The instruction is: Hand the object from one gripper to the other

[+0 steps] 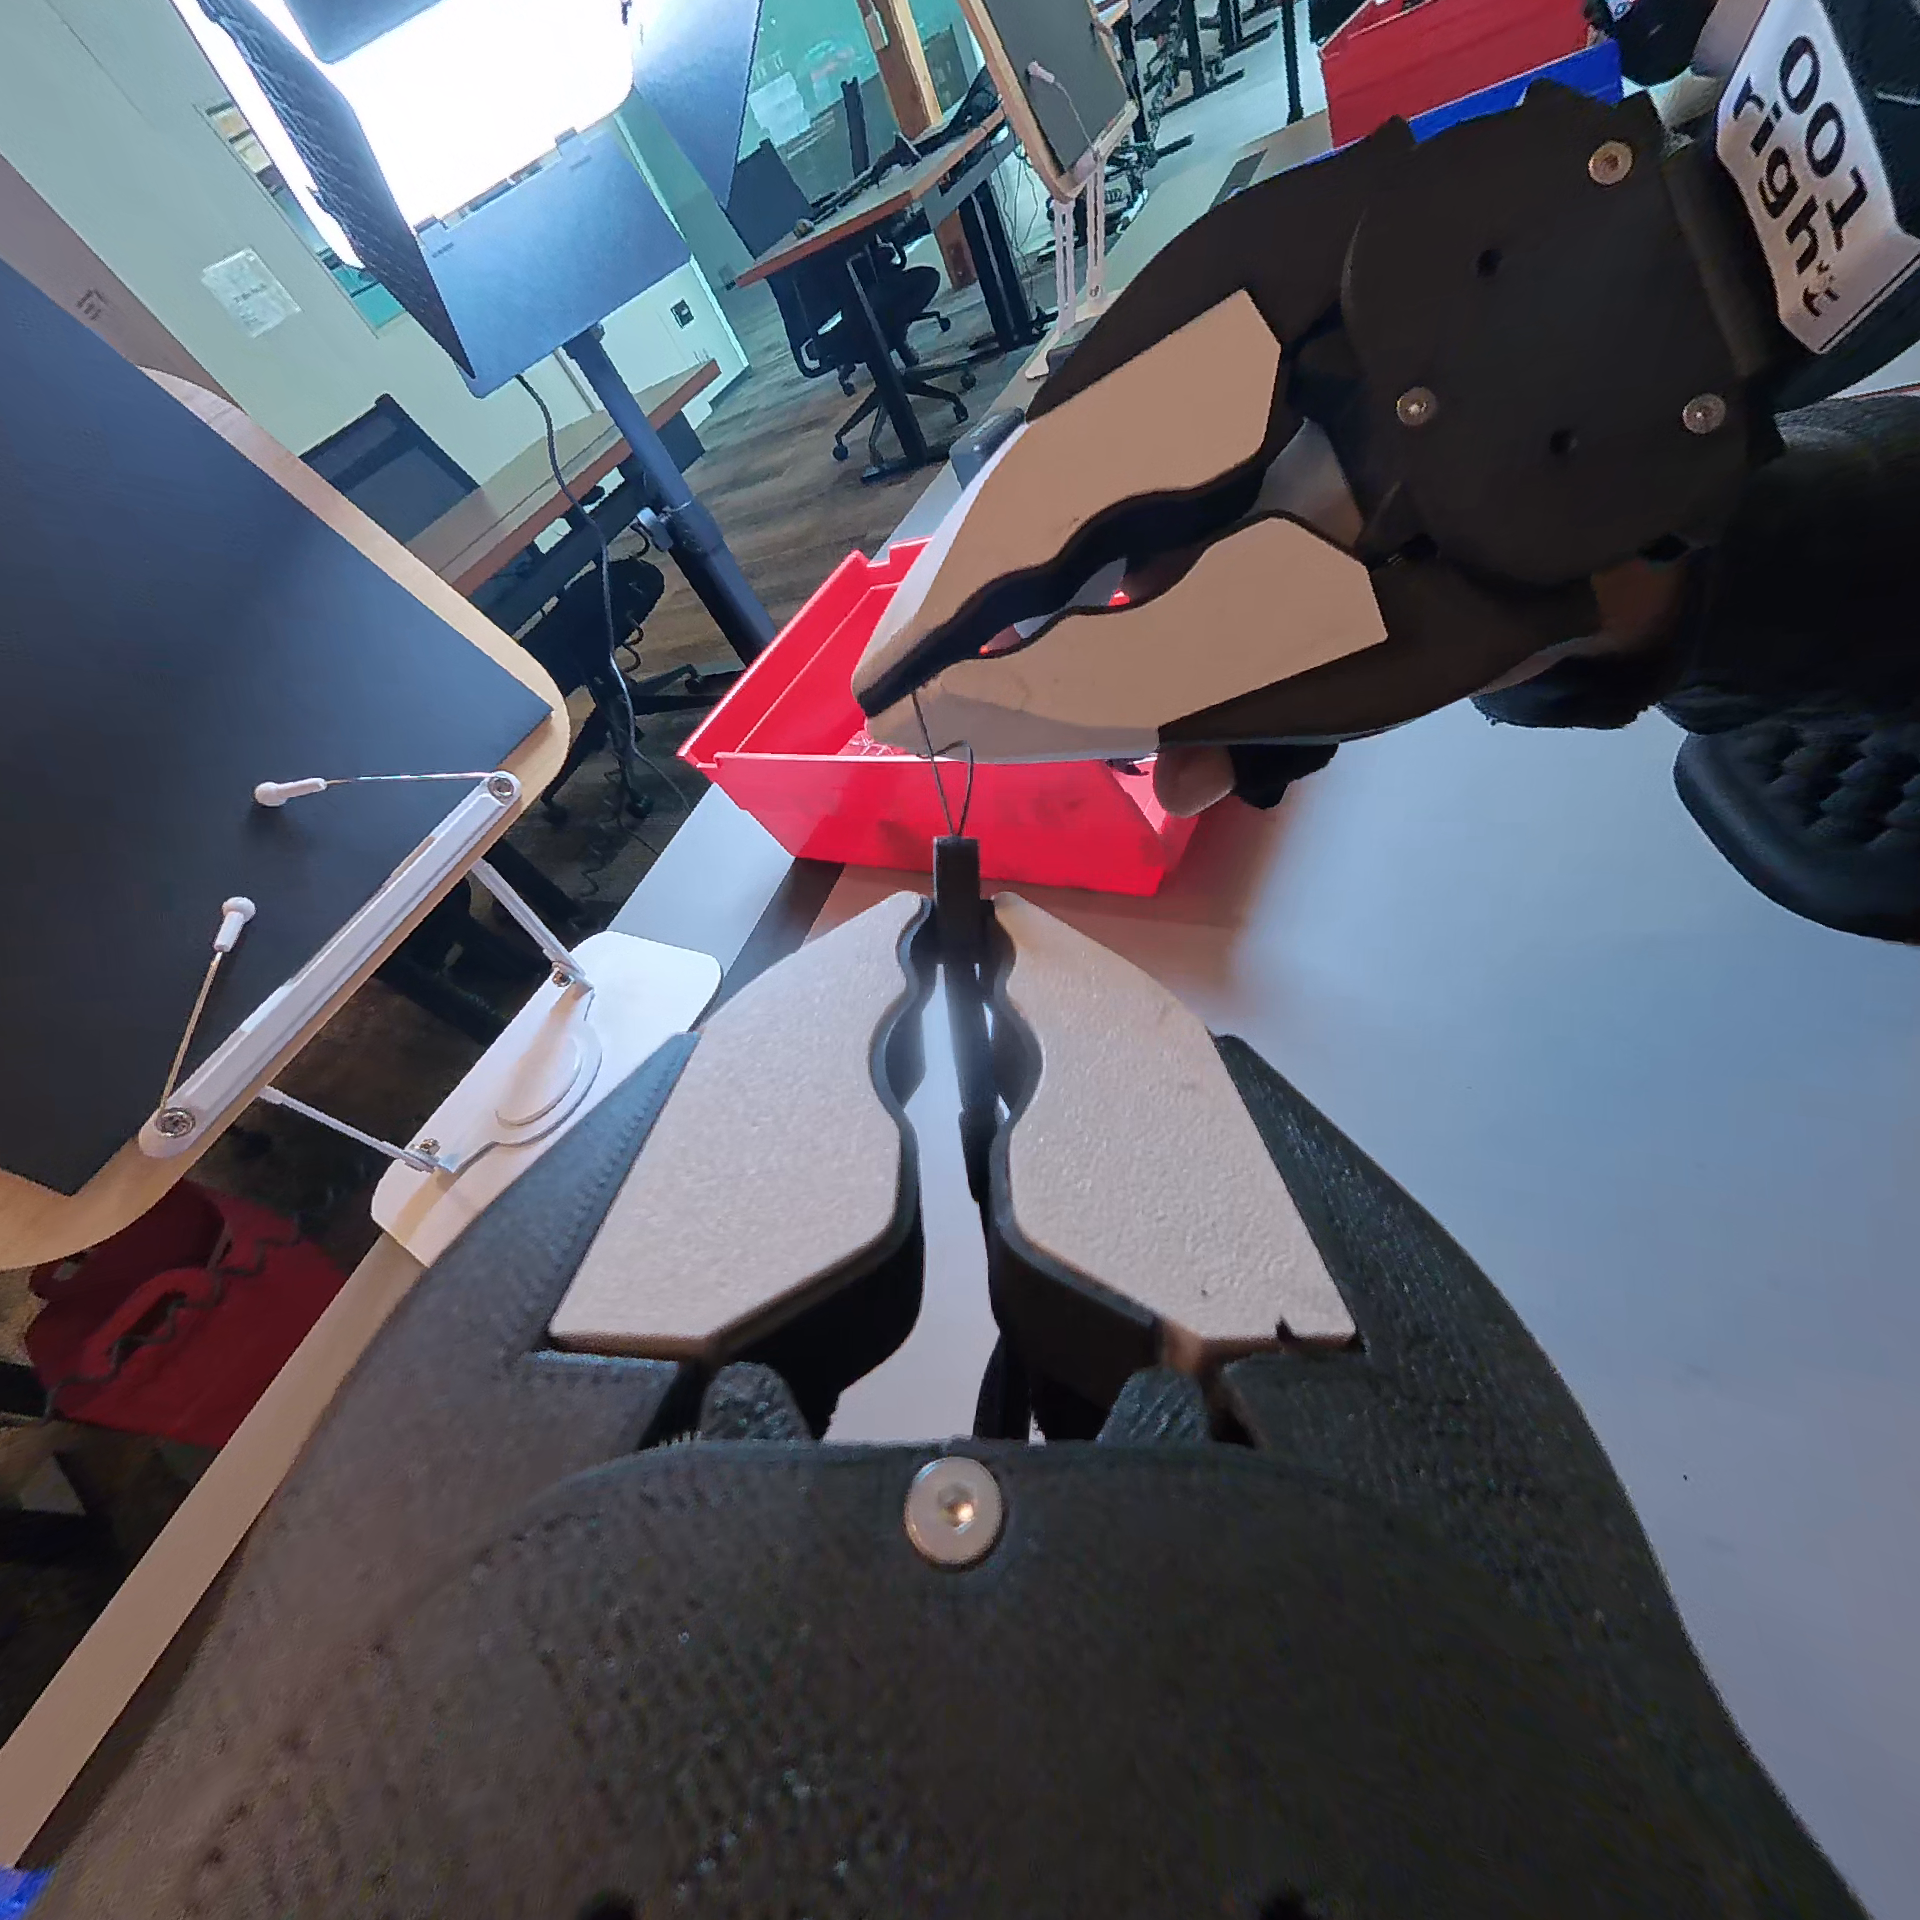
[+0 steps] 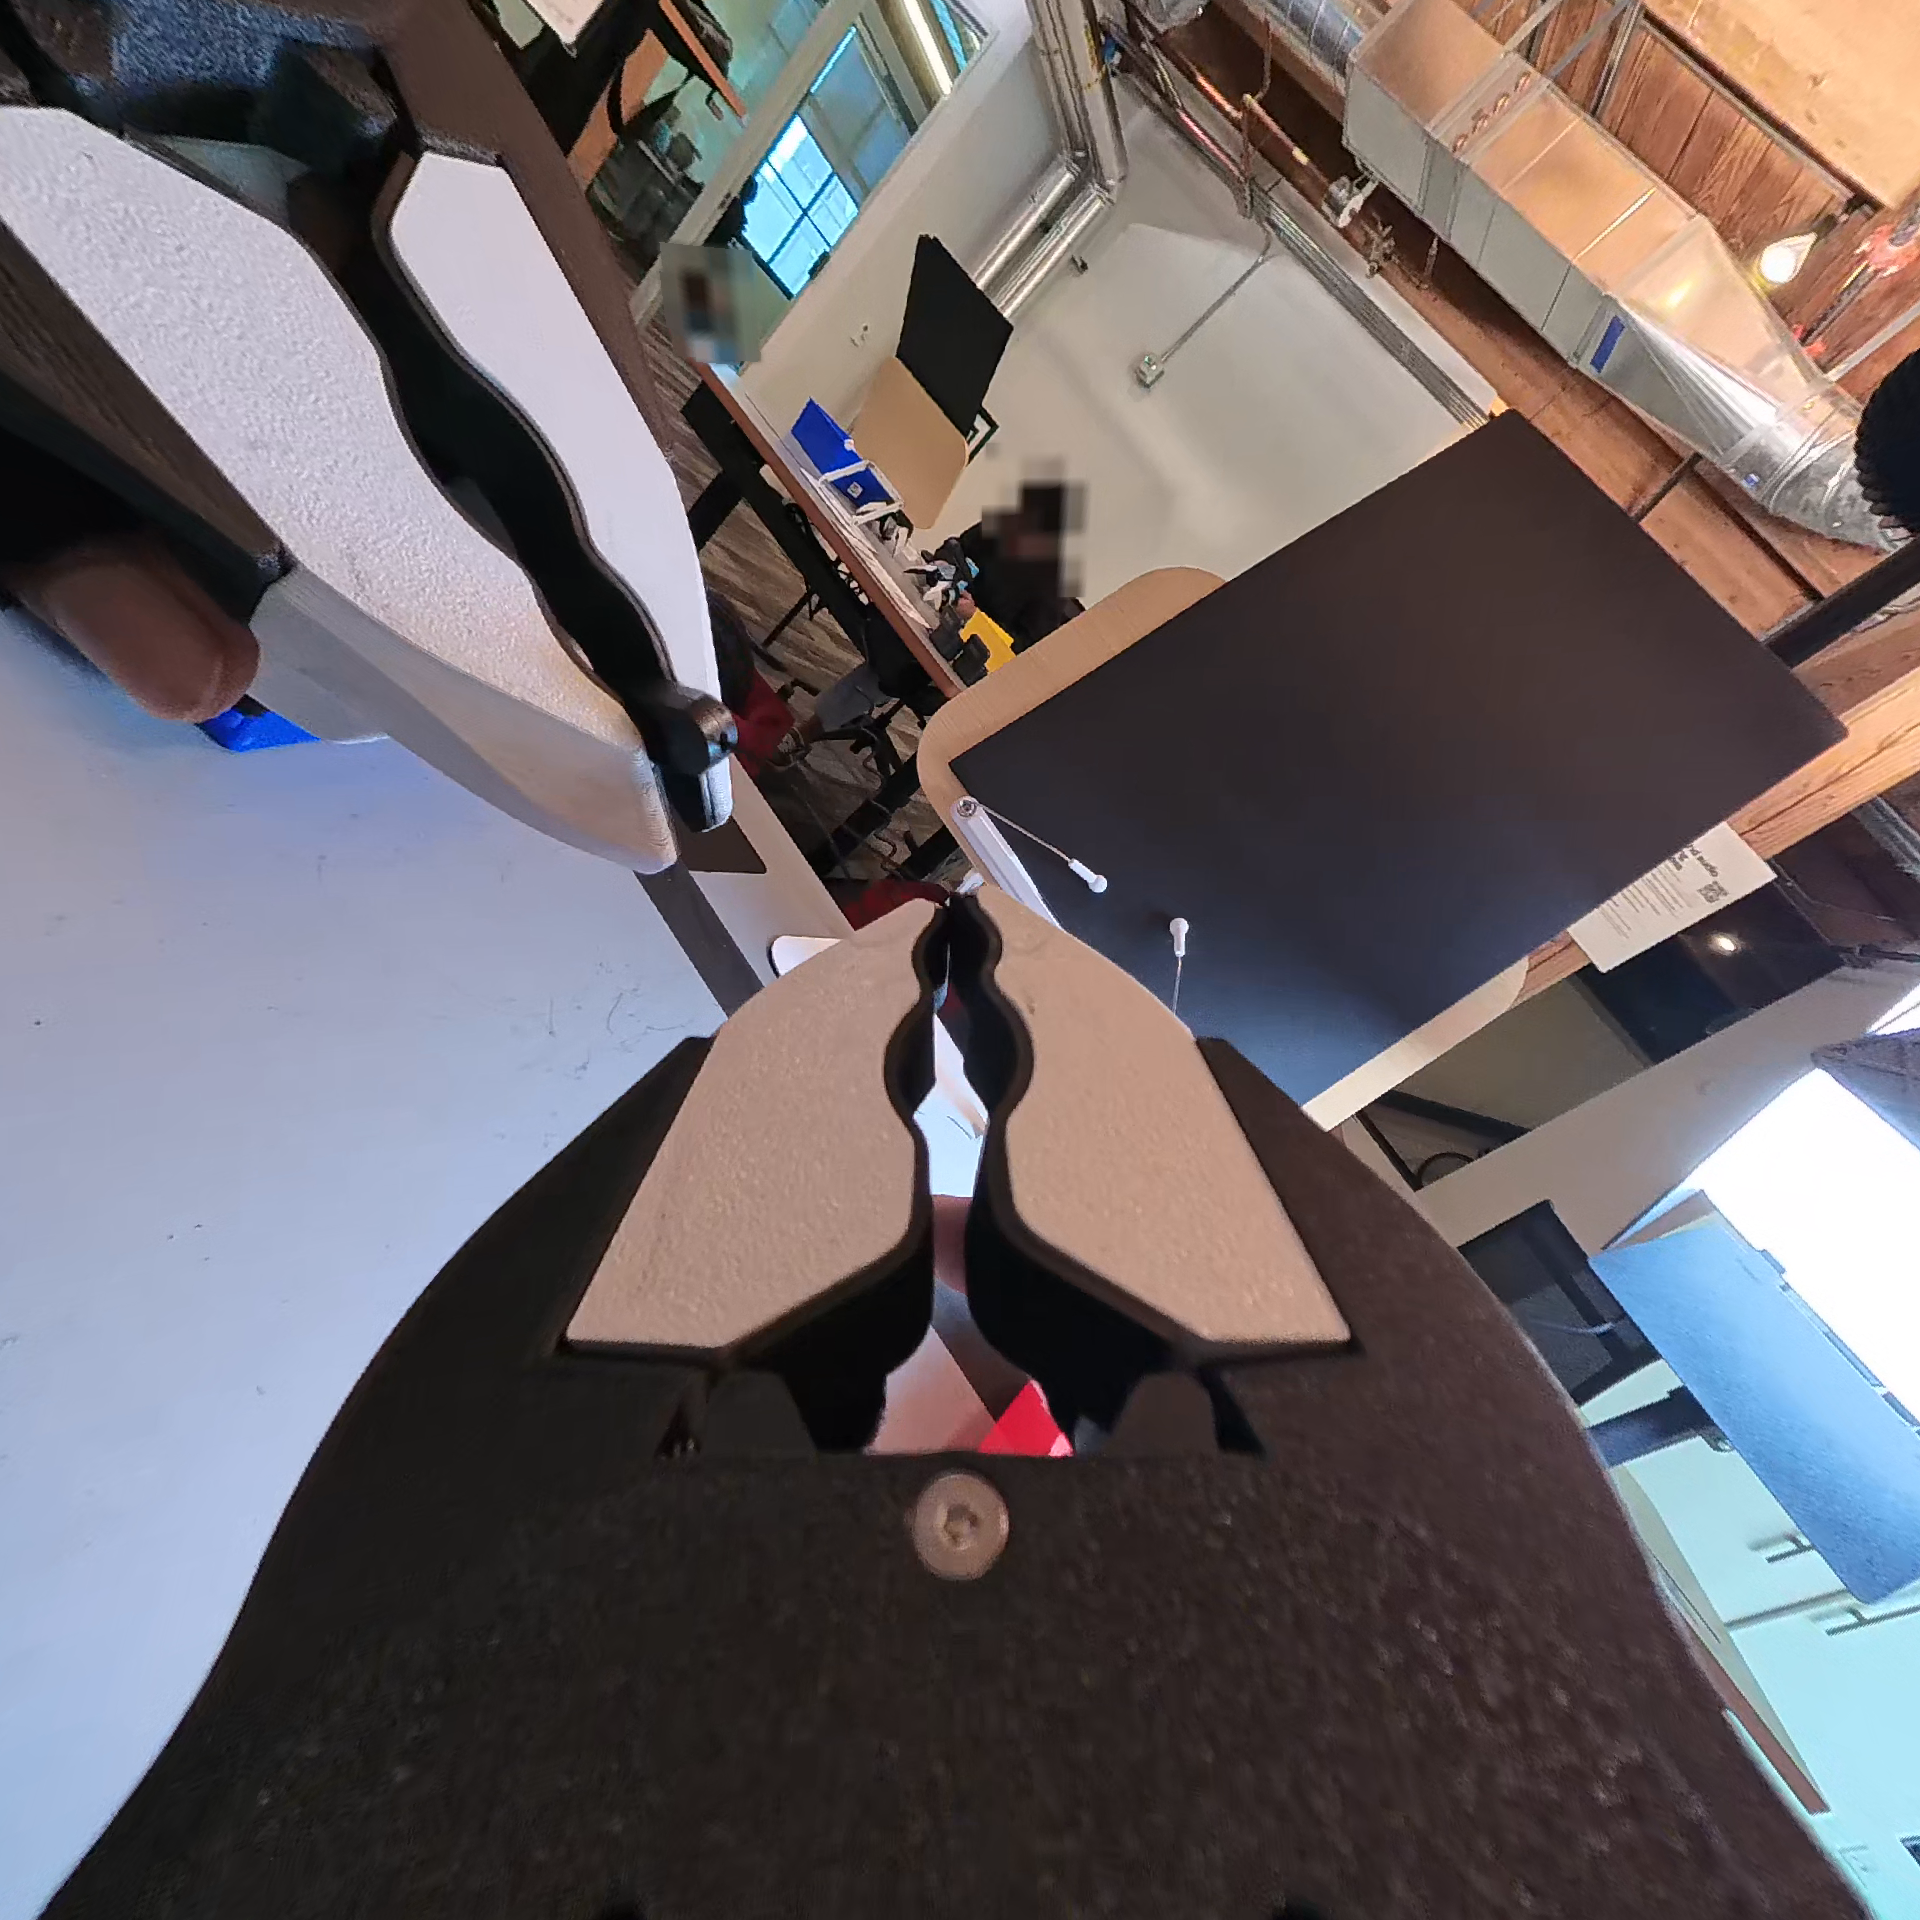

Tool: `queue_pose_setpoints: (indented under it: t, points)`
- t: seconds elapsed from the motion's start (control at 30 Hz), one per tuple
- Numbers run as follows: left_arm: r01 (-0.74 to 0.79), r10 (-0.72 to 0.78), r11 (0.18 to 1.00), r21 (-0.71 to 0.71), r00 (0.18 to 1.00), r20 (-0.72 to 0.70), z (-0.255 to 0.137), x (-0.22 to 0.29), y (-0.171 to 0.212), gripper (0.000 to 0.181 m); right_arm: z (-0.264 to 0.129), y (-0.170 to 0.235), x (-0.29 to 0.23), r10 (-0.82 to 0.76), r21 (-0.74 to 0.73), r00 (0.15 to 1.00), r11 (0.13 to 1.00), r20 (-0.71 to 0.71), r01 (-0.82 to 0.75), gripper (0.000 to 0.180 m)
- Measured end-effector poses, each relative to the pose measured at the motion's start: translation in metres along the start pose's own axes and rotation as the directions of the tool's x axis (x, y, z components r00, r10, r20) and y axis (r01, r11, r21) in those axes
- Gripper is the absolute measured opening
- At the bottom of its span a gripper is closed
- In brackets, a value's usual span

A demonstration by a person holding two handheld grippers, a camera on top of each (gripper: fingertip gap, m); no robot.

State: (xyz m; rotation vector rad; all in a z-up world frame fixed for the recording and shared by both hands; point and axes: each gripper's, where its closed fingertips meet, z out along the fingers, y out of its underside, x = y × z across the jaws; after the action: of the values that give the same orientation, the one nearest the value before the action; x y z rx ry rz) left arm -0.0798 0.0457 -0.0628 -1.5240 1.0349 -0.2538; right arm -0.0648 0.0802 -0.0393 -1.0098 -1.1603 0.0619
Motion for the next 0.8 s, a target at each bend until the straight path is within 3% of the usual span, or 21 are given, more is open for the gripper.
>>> queue_pose_setpoints:
  t: [0.17, 0.47, 0.8]
  points:
    - [0.003, -0.003, 1.0, -0.001, 1.0, -0.014, 0.0, 0.001, 0.001, 0.008, 0.0, 0.001, 0.0, -0.003, -0.004, 1.0, 1.0, -0.003, 0.003, 0.0]
    - [0.145, -0.139, 0.983, 0.109, 0.989, -0.059, -0.017, -0.011, -0.016, 0.036, 0.0, 0.003, 0.004, 0.006, -0.009, 1.0, 1.0, -0.009, -0.006, 0.0]
    - [0.173, -0.169, 0.98, 0.101, 0.985, -0.043, -0.02, -0.023, -0.01, 0.036, -0.003, 0.001, 0.011, 0.019, 0.009, 1.0, 1.0, -0.024, -0.019, 0.0]
